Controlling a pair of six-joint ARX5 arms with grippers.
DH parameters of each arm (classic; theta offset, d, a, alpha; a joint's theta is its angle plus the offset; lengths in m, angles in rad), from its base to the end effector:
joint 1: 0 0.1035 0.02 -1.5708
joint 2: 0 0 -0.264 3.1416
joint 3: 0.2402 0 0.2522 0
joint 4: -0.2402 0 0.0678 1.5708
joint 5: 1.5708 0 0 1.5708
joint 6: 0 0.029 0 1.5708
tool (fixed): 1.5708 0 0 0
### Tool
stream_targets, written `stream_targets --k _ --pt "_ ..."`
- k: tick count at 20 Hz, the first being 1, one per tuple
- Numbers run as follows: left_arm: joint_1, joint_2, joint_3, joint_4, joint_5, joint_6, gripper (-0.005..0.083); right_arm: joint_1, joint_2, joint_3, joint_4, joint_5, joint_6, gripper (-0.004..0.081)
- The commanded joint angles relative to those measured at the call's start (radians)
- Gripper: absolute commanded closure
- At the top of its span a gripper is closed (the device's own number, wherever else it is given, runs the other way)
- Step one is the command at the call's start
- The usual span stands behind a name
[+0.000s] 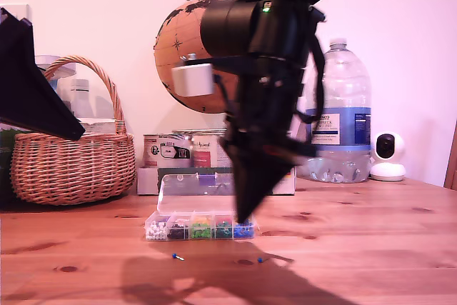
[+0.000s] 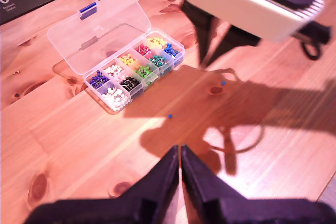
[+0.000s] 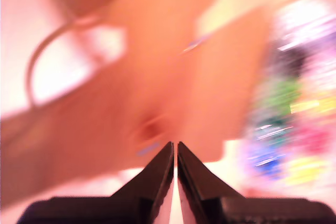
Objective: Sort the loose pins on the table into their correct compartments
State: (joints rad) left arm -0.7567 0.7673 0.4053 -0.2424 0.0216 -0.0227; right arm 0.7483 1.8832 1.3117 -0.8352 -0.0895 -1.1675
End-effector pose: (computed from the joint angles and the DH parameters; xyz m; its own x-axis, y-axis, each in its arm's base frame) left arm 0.1159 -0.1103 0.2011 0.5833 -0.5805 -0.5681 0.6897 0.7234 -0.0309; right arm 0.2587 0.2437 0.1773 0.0584 0.1762 -0.9826 -0.9352 -0.3348 -0.1157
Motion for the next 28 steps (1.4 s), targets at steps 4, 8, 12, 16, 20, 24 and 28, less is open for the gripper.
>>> stream_targets --k 4,8,12,16,20,24,28 --pt "0.002 -0.003 -0.008 0.004 0.007 0.005 0.0795 0.029 0.023 -0.001 -0.038 0.023 -0.013 0.0637" --pt "0.002 -0.003 -0.008 0.004 0.028 0.004 0.0795 0.035 0.026 -0.001 -0.01 0.028 -0.016 0.0638" --pt "0.002 -0.003 -0.008 0.004 0.042 0.004 0.0795 0.034 0.052 -0.001 0.009 0.05 -0.019 0.0637" --pt "0.002 -0.003 -0.008 0.004 0.042 0.004 0.0795 0.029 0.076 -0.001 0.021 0.057 -0.021 0.0637" --pt "0.002 -0.003 -0.008 0.004 0.042 0.004 0.0795 0.021 0.09 -0.001 0.027 0.07 -0.037 0.0638" --pt "0.002 -0.003 -0.008 0.004 0.042 0.004 0.0795 0.005 0.091 -0.001 0.037 0.067 -0.038 0.0639" --pt "0.002 -0.003 -0.008 0.004 0.042 0.004 0.0795 0.003 0.091 -0.001 0.038 0.061 -0.038 0.0641"
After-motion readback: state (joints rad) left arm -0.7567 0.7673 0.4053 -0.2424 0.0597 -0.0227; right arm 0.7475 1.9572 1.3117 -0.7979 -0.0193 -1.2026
